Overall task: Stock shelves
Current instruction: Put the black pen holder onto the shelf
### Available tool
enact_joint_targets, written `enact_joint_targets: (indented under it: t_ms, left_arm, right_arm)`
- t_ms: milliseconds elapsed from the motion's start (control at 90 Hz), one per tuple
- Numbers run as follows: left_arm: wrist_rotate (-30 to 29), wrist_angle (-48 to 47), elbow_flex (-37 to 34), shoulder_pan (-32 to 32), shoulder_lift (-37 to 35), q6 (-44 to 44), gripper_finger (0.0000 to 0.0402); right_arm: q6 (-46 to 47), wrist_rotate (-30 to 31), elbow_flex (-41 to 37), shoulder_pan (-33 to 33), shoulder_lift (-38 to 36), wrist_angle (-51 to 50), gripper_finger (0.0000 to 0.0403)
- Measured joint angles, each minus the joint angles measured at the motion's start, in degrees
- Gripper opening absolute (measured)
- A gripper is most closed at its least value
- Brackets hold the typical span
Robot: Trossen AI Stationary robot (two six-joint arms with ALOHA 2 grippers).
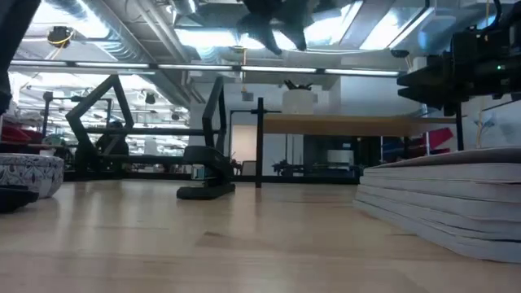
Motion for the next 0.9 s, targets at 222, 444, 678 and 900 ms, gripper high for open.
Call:
enact_joint_targets:
  t_ms: [222, 444, 678, 900]
  left_arm:
    - [-16.6, 5.68, -16.37, -7.93, -9.03, -16.43, 0.04]
    - [-23.23, 9.29, -34.76, -14.54, -17.42, -40.13, 0.04]
    - [-30.39, 9.04, -45.23, -23.65, -21.41, -55.99, 0.04]
    - [-31.09, 9.08, -45.37, -30.45, -22.15, -54.6, 0.04]
  right_arm:
    - [-0.02, 0.0, 0.02, 0.0, 0.02, -0.02, 0.0186]
    - [0.0, -0.01, 0.0, -0.01, 0.02, -0.01, 0.0186]
    - [-0.01, 0.0, 0.0, -0.01, 0.0, 0.0, 0.0186]
    - [0.0, 0.0, 0.01, -0.01, 0.0, 0.0, 0.0186]
